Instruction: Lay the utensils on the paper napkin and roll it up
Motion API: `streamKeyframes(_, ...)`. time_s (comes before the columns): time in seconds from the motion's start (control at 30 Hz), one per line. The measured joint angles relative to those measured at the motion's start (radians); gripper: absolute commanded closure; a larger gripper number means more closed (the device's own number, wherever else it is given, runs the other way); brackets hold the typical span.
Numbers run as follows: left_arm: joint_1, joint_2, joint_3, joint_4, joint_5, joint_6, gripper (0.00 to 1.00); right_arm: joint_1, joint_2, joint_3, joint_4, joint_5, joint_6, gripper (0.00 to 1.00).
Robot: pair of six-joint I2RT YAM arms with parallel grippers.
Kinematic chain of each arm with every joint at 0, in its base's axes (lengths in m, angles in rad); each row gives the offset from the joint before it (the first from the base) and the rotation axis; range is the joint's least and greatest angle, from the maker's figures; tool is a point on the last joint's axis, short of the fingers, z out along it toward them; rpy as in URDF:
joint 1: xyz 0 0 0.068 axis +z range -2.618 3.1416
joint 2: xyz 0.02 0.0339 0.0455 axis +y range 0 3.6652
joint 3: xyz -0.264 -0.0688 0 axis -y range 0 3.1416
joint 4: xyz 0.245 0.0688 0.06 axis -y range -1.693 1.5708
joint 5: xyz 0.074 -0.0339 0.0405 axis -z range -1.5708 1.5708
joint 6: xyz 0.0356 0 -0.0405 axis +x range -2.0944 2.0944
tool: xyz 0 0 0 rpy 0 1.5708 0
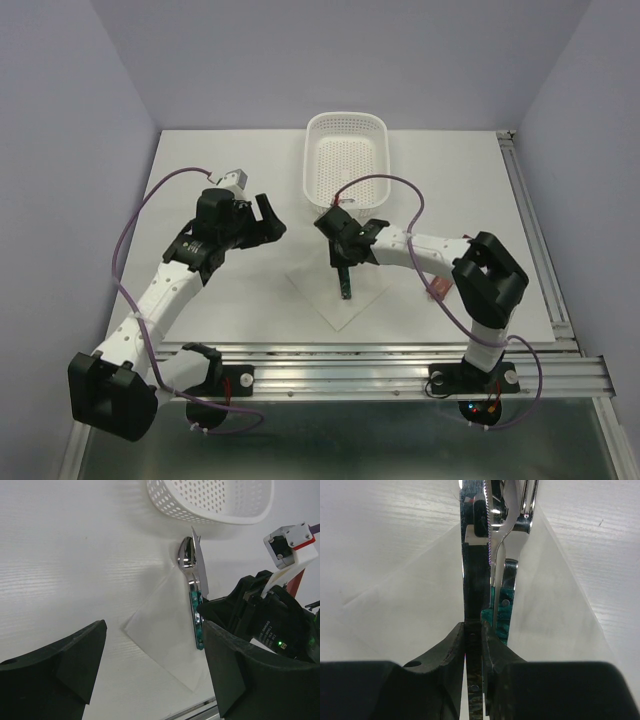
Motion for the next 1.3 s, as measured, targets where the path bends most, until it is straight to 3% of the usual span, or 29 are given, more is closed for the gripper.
streamKeyframes(1.0,0.0,-0.009,-0.075,0.024,0.011,-0.021,0.14,0.012,0.05,-0.002,-0.013,0.073,0.047,0.76)
streamKeyframes(1.3,0.0,0.015,-0.145,0.063,0.028,-0.055,0.15,0.02,0.05,-0.002,-0.023,0.08,0.058,0.75)
